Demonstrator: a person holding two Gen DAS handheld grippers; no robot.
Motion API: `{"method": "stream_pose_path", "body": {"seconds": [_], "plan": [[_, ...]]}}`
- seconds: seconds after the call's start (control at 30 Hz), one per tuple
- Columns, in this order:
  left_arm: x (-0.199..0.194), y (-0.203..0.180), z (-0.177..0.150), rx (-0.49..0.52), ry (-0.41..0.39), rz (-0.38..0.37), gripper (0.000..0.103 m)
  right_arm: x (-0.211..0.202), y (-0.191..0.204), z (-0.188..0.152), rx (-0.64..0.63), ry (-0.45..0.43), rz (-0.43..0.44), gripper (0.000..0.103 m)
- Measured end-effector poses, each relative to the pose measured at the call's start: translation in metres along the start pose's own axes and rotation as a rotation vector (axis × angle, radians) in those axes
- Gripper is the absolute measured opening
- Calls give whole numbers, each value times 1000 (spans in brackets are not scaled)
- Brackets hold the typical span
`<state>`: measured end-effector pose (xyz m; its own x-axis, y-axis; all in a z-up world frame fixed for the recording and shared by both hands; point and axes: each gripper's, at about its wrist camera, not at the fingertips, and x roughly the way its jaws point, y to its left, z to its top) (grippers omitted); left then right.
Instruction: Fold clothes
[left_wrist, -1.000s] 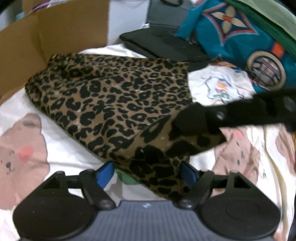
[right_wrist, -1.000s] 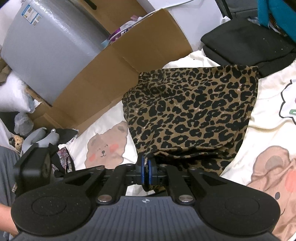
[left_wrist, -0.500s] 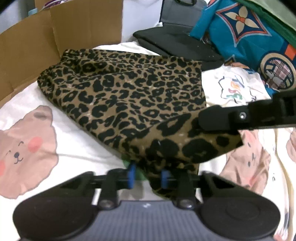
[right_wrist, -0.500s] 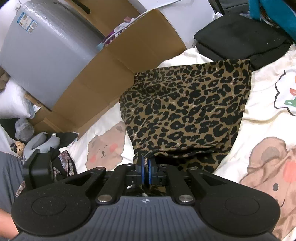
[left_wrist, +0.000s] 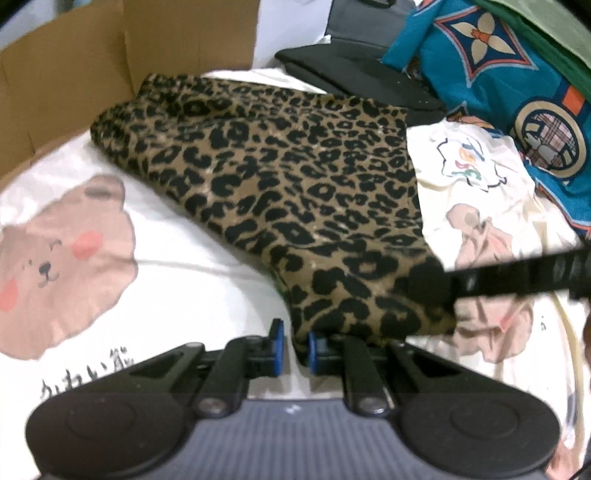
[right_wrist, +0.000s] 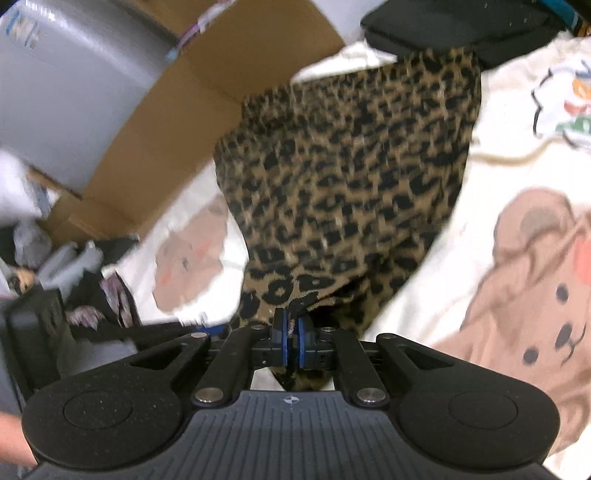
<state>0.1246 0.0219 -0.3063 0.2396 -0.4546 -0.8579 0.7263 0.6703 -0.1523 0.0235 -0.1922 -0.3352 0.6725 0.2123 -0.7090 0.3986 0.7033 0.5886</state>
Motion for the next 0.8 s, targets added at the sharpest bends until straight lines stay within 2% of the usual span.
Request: {"method": "stream_pose_path", "body": {"seconds": [0.2, 0.37, 0.47, 0.7, 0.8], "plan": [[-2, 11, -10, 2, 25, -14, 14, 9, -6, -16, 9, 51, -5, 6], [-15, 16, -7, 23, 6, -11, 26, 7, -13, -17, 55, 57, 21, 7], [-22, 13, 1, 59, -1, 20, 25, 10, -13, -19, 57, 74, 29, 6], [-30, 20, 28, -5, -58, -18, 27, 17, -10, -27, 14, 107, 8, 4], [-13, 22, 33, -31, -30, -38, 27, 17, -10, -27, 11, 113, 8, 3]]}}
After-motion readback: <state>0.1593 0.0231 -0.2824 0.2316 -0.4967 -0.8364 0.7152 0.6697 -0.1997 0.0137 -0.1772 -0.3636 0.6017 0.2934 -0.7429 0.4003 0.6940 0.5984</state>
